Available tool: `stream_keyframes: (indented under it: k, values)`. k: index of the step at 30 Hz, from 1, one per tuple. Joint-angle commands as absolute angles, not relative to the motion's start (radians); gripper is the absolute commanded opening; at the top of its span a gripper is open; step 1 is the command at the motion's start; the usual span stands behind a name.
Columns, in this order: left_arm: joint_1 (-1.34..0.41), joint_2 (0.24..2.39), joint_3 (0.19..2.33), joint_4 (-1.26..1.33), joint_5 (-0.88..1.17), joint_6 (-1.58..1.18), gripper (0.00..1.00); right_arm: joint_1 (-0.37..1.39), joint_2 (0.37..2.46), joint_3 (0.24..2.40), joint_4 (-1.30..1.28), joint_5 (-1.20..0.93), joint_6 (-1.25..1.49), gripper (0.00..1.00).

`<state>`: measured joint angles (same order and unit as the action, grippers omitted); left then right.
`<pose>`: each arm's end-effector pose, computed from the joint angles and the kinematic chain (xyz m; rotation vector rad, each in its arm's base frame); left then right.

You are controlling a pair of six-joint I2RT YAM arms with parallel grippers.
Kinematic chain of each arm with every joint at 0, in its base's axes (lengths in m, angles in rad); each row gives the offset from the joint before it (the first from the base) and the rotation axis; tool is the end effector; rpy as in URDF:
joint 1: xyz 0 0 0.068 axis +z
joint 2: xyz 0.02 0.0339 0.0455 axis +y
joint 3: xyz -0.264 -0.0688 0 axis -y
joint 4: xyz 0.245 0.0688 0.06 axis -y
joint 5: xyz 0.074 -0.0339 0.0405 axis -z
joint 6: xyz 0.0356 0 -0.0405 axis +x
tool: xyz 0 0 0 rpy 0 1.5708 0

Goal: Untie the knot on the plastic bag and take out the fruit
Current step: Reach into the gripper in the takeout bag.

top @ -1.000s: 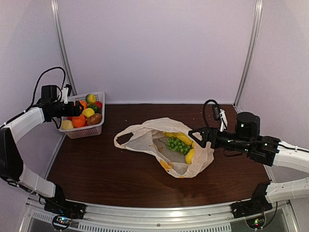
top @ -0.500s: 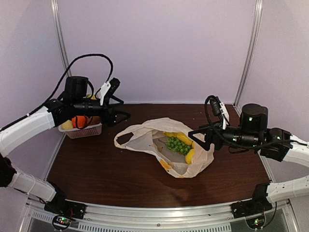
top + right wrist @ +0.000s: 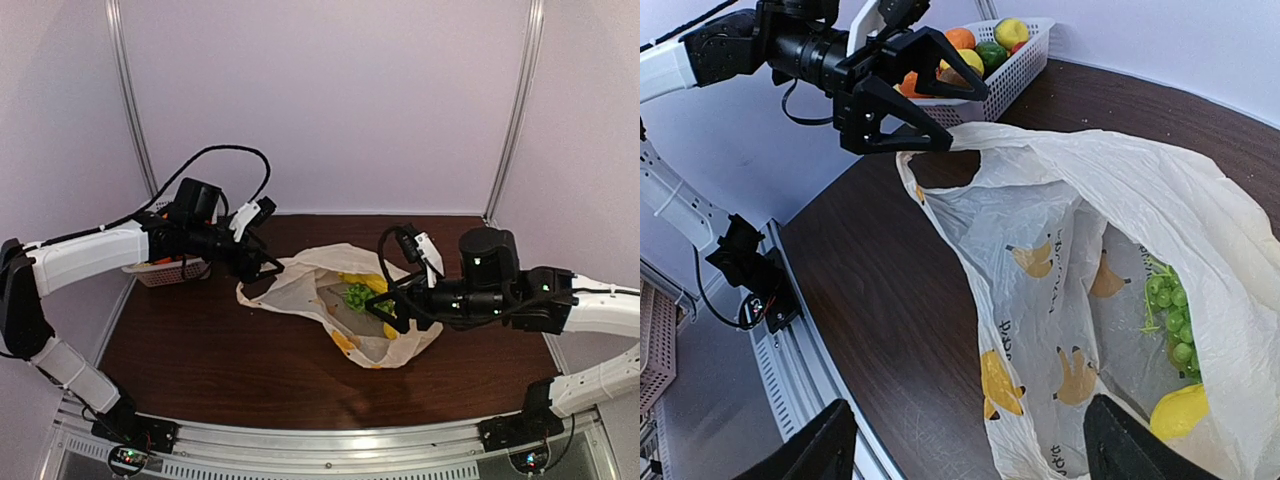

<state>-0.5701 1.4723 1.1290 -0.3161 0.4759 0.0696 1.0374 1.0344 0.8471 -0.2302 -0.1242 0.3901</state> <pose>0.2677 -0.1910 0.2855 0.9603 2.0495 -0.8009 0.1167 0.2062 0.3094 -0.7624 2.0007 1.0114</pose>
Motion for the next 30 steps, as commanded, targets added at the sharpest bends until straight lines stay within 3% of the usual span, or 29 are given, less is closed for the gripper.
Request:
stream_keyframes:
  k: [1,7,12,16,22,24,26,30]
  values:
    - [-0.602,1.515,1.148,-0.319,0.446,0.051,0.86,1.066,1.052,0.885,-0.215,-0.078,0.371,0.79]
    - [-0.611,1.559,1.171,-0.328,0.468,0.032,0.55,1.101,1.095,0.895,-0.228,-0.007,0.373,0.76]
    - [-0.612,1.565,1.172,-0.328,0.473,0.018,0.4,1.142,1.175,0.942,-0.268,0.091,0.352,0.75]
    - [-0.612,1.577,1.173,-0.333,0.462,0.01,0.39,1.146,1.257,1.001,-0.306,0.149,0.341,0.73]
    - [-0.612,1.58,1.175,-0.348,0.405,0.005,0.62,1.146,1.362,1.052,-0.329,0.203,0.353,0.72]
    - [-0.612,1.583,1.174,-0.347,0.407,0.003,0.64,1.145,1.391,1.06,-0.329,0.208,0.364,0.72]
    - [-0.612,1.587,1.175,-0.347,0.422,0.003,0.59,1.145,1.409,1.064,-0.324,0.21,0.374,0.71]
    - [-0.612,1.589,1.178,-0.346,0.443,0.003,0.38,1.143,1.439,1.065,-0.312,0.234,0.393,0.71]
